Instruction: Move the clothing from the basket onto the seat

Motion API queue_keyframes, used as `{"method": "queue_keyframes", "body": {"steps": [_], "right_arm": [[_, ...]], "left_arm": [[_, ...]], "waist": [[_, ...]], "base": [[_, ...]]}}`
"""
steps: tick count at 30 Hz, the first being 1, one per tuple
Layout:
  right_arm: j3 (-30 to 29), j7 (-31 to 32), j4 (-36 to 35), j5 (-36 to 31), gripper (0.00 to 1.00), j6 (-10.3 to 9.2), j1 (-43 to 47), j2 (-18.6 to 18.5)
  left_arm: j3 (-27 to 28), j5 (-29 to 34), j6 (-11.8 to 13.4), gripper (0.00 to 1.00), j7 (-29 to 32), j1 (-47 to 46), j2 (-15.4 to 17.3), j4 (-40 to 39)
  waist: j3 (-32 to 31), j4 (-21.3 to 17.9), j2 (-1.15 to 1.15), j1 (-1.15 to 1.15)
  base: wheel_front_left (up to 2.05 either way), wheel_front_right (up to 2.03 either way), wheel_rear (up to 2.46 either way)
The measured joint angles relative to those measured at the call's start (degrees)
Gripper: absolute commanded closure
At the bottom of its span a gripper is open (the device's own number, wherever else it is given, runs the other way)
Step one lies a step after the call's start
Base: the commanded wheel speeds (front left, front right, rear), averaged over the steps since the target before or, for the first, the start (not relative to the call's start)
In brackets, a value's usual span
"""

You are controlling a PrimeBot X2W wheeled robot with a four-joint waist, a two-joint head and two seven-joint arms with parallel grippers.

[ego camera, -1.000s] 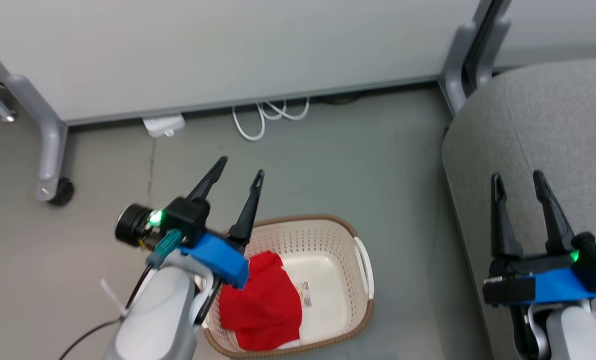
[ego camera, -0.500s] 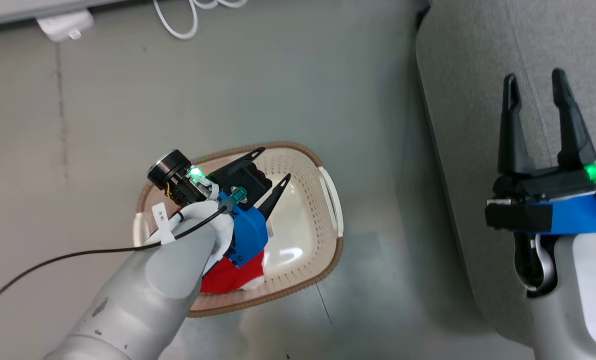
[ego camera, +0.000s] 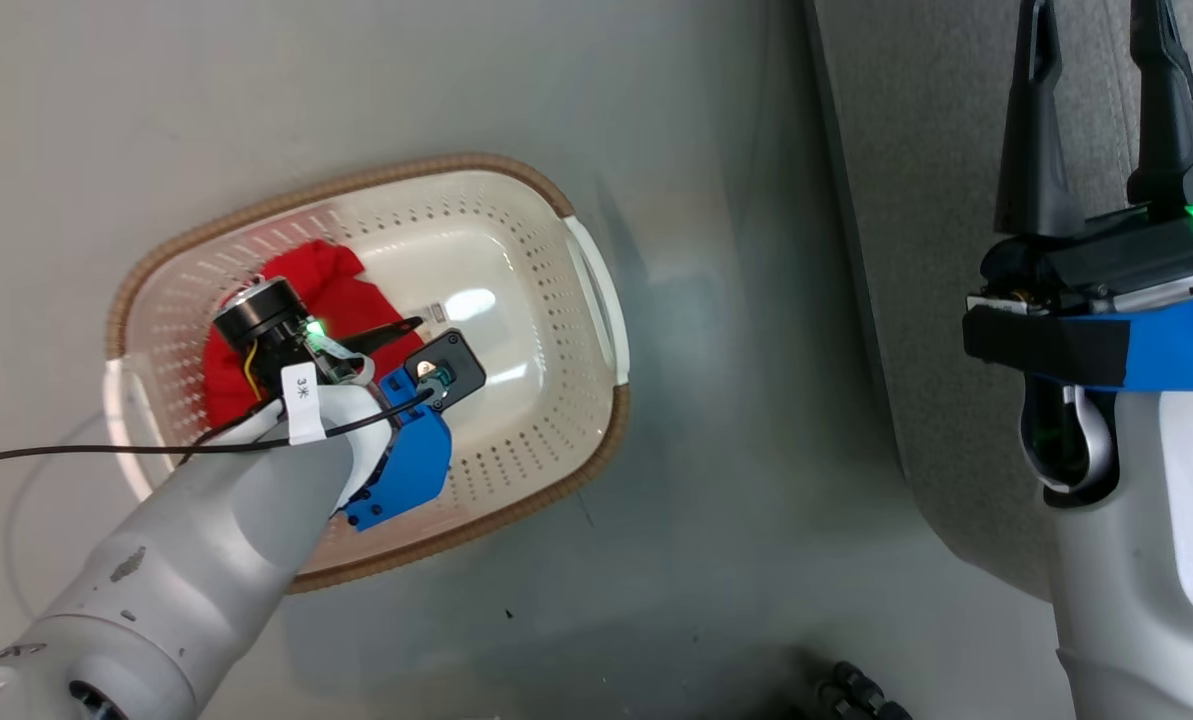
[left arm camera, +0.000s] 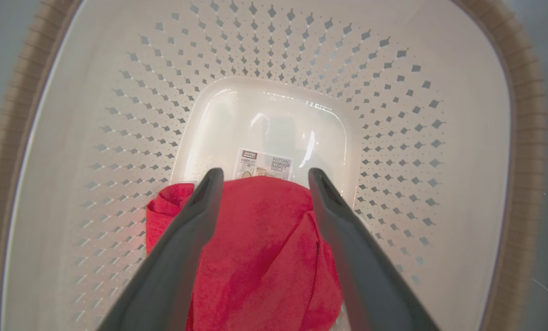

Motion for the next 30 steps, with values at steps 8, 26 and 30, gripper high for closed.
{"method": "queue_keyframes", "body": {"steps": [8,26,30], "right_arm": [[0.8,0.0,-1.3,0.4,0.0,-0.01,-2.7,0.7],[1.1,0.0,-4.0,1.2,0.0,-0.01,-5.8,2.3],[0.7,0.0,-4.1,1.2,0.0,-0.01,-5.7,2.4]], "left_arm": [[-0.6,6.0,0.0,0.0,7.5,-0.2,3.1,-0.5],[-0.6,8.9,0.0,0.0,18.1,-3.6,7.3,0.1],[-0.5,9.5,0.1,1.0,19.3,-3.8,6.8,0.0]], "waist": [[6.9,-2.6,0.0,0.0],[16.5,-5.4,0.0,-0.02],[16.8,-5.2,0.0,-0.02]], "base": [[0.0,0.0,0.0],[0.0,0.0,0.0],[0.0,0.0,0.0]]}}
